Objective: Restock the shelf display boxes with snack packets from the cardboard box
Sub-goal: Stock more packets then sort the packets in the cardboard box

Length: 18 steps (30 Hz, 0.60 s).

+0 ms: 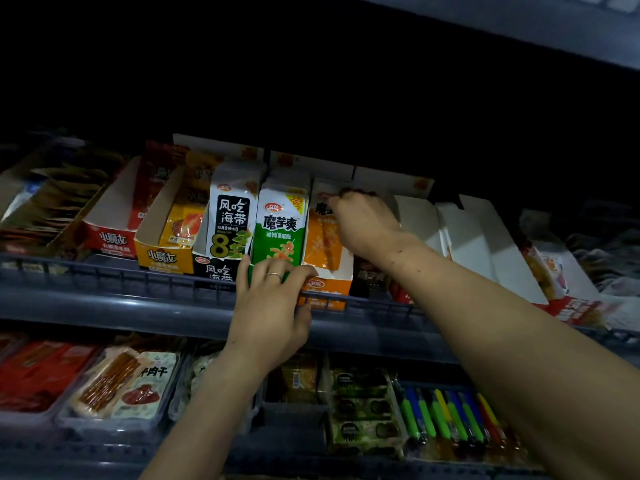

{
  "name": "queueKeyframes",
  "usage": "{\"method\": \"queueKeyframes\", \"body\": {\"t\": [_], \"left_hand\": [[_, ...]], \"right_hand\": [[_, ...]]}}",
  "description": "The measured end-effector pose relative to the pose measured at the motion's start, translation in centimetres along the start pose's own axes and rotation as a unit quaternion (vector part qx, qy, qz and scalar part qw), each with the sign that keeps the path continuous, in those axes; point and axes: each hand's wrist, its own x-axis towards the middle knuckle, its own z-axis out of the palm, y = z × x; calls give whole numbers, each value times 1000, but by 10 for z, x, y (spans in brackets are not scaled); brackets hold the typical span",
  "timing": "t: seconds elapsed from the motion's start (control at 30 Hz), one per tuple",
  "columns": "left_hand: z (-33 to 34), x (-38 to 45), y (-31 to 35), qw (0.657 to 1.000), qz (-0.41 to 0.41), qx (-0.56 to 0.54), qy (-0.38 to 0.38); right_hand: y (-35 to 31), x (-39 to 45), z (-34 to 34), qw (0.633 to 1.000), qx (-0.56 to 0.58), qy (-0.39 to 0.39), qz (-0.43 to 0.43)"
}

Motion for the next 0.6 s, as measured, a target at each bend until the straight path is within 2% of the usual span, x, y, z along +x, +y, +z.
{"method": "queueKeyframes", "body": {"t": [0.1,0.23,0.47,0.53,0.6], "left_hand": [[1,0,0,1000,0,-8,-1],[-1,0,0,1000,0,-22,5],[-22,-11,16,986,8,-138,88],[-25,-21,20,980,14,-189,61],[-23,-36,20,976,19,-216,-23]], "right_hand": [[0,-3,-4,999,5,-42,-17],[0,-14,-15,998,51,-24,-33],[5,-75,-18,970,238,-35,-26],[3,-100,-18,959,281,-29,-14],[-3,-130,-12,940,339,-46,13]]}}
